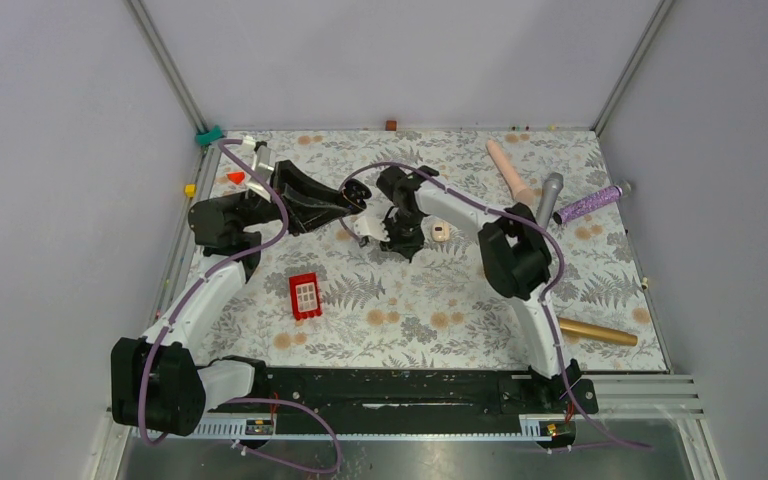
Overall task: Insert the wireless bluetooth earbuds into the charging case
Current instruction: Pick up the right earbud from the center of the board, then insert the right earbud into the right side groove of the charging case.
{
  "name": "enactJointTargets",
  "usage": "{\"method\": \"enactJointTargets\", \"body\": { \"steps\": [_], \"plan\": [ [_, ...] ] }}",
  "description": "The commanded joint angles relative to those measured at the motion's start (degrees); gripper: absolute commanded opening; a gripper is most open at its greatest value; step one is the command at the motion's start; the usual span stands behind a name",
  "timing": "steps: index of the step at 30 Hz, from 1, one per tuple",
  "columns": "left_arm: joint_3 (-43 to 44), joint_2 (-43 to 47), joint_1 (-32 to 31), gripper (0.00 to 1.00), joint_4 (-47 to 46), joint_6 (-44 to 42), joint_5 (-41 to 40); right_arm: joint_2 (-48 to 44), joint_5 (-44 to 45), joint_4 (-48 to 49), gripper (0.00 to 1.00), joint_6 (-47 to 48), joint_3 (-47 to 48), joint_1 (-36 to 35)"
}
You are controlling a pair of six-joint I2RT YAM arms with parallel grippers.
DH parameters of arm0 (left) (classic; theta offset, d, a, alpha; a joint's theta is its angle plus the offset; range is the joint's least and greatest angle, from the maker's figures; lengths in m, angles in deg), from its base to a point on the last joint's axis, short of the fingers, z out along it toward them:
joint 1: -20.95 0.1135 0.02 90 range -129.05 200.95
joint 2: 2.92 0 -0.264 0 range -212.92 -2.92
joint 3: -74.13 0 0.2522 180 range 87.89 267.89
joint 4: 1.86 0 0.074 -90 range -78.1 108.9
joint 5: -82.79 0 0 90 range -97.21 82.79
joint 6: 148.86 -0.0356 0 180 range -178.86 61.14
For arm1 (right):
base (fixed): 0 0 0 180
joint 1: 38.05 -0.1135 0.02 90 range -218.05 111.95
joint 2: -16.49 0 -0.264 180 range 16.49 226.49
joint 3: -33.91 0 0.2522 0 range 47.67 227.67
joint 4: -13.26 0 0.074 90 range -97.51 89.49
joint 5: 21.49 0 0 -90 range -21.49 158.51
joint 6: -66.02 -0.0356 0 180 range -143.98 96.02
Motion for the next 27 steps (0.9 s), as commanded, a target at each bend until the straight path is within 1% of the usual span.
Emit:
{"method": "enactJointTargets", "body": {
  "steps": [1,7,11,15,18,21,24,27],
  "plan": [
    [-0.71,1.27,0.31,0.00,2.13,-3.73,-3.47,-11.97,4.50,10.63,0.12,-9.02,-6.14,0.29],
    [-0.99,2.06,0.28,0.00,6.16,-6.01,-6.65,-24.99,11.85,24.94,0.12,-18.91,-17.16,3.33],
    [-1.75,1.91,0.10,0.00,7.93,-6.76,-9.09,-34.31,17.00,33.76,0.12,-22.22,-26.13,5.69],
    [-2.09,1.40,-1.09,0.00,11.95,-9.36,-11.14,-43.79,21.80,40.40,0.10,-24.25,-33.09,7.45],
    [-2.12,0.75,-3.01,0.00,16.40,-12.59,-12.19,-50.78,22.91,44.95,0.10,-25.42,-37.57,7.72],
    [-2.03,-0.25,-5.03,0.00,20.75,-15.13,-13.75,-57.18,22.51,48.03,0.10,-27.96,-40.01,7.71],
    [-2.19,-2.03,-6.64,0.00,22.27,-15.69,-15.25,-62.58,21.03,50.55,0.09,-30.93,-41.35,7.71],
    [-1.93,-4.29,-8.25,0.00,23.14,-15.69,-16.08,-66.05,20.10,53.48,0.06,-33.63,-42.77,7.44]
  ]
}}
